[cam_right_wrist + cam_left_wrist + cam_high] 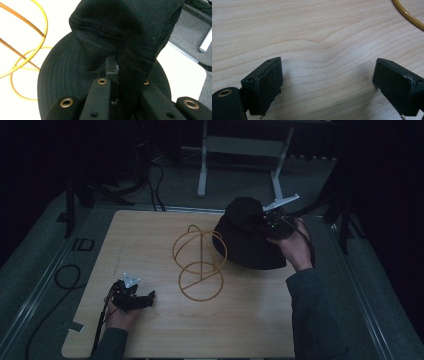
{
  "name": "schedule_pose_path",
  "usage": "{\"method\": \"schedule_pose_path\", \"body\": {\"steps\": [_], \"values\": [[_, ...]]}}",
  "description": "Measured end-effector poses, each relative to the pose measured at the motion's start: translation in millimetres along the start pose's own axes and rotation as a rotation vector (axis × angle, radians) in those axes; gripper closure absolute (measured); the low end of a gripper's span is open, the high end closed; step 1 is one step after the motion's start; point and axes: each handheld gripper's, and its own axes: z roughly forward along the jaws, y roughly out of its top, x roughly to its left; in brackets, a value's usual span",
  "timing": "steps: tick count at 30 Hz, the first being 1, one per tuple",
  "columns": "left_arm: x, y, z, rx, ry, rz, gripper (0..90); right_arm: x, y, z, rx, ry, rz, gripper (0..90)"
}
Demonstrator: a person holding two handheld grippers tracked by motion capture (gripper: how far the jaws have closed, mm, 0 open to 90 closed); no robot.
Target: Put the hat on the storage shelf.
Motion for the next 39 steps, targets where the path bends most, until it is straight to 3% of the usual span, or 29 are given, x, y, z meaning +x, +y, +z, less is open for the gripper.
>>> {"method": "schedule_pose_path", "body": {"steps": [24,39], "values": [[0.0,0.0,-0.2,0.002,0.0,0.001,9.9,-3.5,20.3,-34.1,-0.076,-0.014,-0.026,87.9],[0.0,0.1,-0.2,0.002,-0.001,0.001,9.9,-8.6,19.6,-50.4,-0.118,-0.011,-0.021,87.9]]}}
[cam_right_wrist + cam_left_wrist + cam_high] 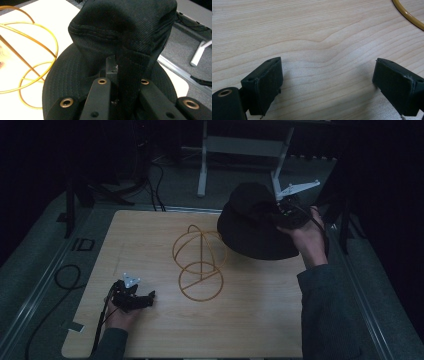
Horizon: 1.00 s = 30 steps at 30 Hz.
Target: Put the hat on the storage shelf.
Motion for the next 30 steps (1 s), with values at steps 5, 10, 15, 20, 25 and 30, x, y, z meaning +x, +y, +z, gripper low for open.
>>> {"method": "schedule_pose_path", "body": {"steps": [5,10,15,20,25,30], "values": [[0.1,0.0,-0.1,0.002,0.0,0.002,9.9,-2.6,4.7,-14.8,-0.034,0.013,0.01,87.9],[0.2,0.0,-0.1,0.002,0.0,0.002,9.9,-1.2,7.9,-23.9,-0.055,0.019,-0.004,87.9],[0.1,0.0,0.0,0.001,0.0,0.001,9.9,1.4,9.7,-34.8,-0.079,0.036,-0.015,87.9],[0.2,0.0,-0.1,0.002,0.0,0.003,9.9,3.6,12.1,-45.3,-0.105,0.063,-0.025,87.9],[0.2,0.0,-0.1,0.001,0.0,0.002,9.9,6.2,13.6,-50.6,-0.133,0.098,-0.032,87.9],[0.2,0.0,-0.1,0.002,0.0,0.002,9.9,7.4,13.8,-52.2,-0.164,0.155,-0.03,87.9]]}}
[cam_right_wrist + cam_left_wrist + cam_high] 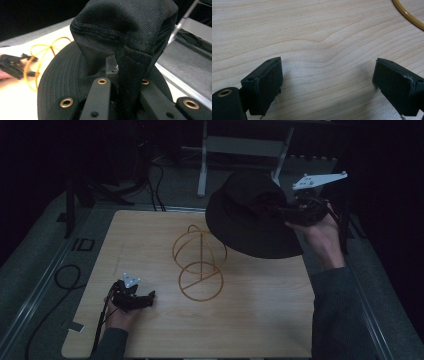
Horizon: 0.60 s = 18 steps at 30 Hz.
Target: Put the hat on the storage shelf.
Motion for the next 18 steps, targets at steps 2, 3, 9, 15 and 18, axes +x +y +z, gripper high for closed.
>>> {"method": "schedule_pose_path", "body": {"steps": [2,3,9,15,18], "values": [[0.0,0.0,0.0,0.0,0.0,0.0,9.9,1.4,0.6,0.4,-0.011,0.027,0.004,87.9],[0.0,0.0,0.0,0.0,0.0,0.0,9.9,2.3,1.0,0.3,-0.015,0.039,0.003,87.9],[0.0,0.0,0.0,0.0,0.0,0.0,9.9,11.9,5.8,0.9,-0.042,0.097,-0.024,87.9],[0.0,0.0,0.0,0.0,0.0,0.0,9.9,25.9,13.0,6.0,-0.05,0.152,-0.055,87.8],[-0.1,0.0,0.1,-0.001,0.0,-0.001,9.9,33.3,15.2,11.7,-0.047,0.172,-0.075,87.8]]}}
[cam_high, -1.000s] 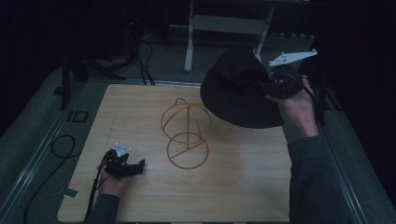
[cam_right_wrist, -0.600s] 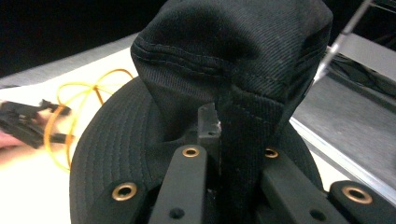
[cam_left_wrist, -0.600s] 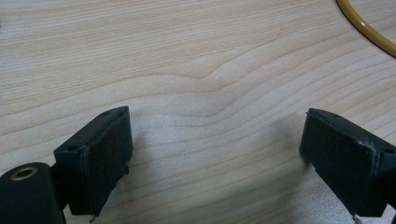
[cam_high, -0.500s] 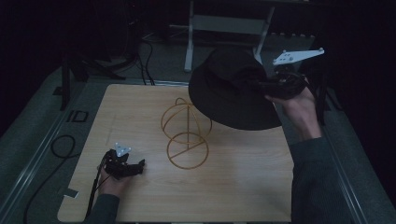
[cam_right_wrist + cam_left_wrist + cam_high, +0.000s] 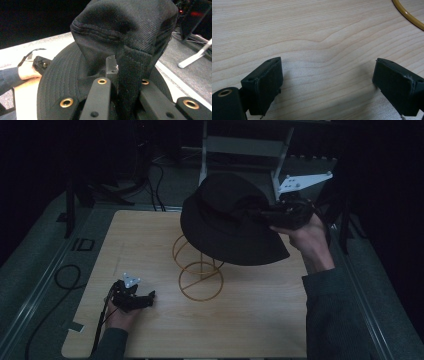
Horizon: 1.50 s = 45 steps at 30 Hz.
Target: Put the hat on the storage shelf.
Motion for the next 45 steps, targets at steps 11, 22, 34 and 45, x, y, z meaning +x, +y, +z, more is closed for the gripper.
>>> {"method": "schedule_pose_path", "body": {"steps": [11,22,34,45], "values": [[0.0,0.1,0.1,-0.001,0.0,-0.001,9.9,13.7,-2.3,26.5,0.036,0.058,-0.021,87.8],[-0.1,0.0,0.1,-0.001,0.0,-0.002,9.9,23.2,-11.2,46.9,0.071,0.118,-0.024,87.6],[-0.1,0.0,0.1,-0.001,0.0,-0.001,9.9,28.6,-16.2,64.3,0.115,0.156,-0.031,85.5],[-0.1,0.0,0.1,-0.001,0.0,-0.001,9.9,29.1,-19.6,79.9,0.169,0.158,-0.029,81.5]]}}
